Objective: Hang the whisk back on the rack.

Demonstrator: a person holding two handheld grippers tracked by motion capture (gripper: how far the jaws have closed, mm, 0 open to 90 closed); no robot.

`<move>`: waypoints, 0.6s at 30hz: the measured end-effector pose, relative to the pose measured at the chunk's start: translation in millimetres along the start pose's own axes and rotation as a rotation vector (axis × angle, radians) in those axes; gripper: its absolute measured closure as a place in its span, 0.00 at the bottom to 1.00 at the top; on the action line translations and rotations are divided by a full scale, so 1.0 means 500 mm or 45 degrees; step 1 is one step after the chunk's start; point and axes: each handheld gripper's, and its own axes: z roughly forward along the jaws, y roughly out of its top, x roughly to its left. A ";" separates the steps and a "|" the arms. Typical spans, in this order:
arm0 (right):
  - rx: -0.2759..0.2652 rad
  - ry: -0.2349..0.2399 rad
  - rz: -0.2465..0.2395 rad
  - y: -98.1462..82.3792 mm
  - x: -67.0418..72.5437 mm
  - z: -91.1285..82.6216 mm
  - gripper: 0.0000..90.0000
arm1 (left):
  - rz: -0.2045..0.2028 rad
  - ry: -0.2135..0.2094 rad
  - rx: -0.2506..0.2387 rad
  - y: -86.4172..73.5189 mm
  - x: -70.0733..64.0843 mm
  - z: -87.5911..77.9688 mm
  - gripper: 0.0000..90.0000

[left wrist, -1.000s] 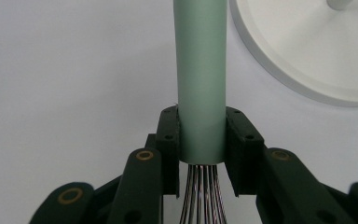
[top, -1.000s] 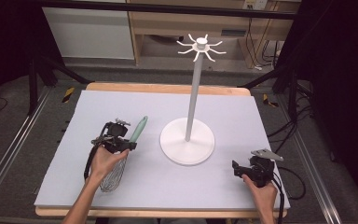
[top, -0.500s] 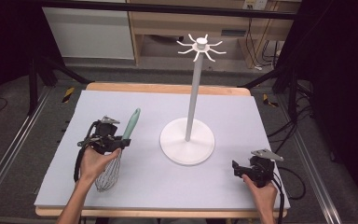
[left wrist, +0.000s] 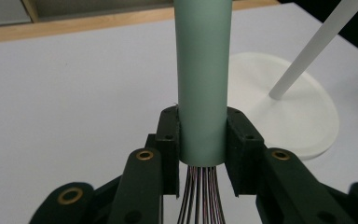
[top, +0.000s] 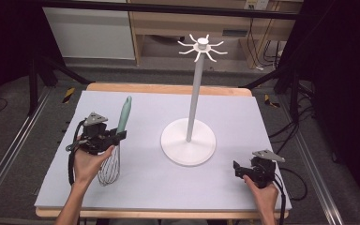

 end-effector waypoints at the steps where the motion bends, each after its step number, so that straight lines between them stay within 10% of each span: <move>1: 0.000 0.000 0.000 0.000 0.000 0.000 0.09 | 0.001 -0.003 -0.016 0.001 -0.001 -0.002 0.76; 18: -0.007 0.002 -0.006 0.000 0.001 0.001 0.08 | 0.053 -0.038 -0.256 0.024 -0.040 -0.036 0.76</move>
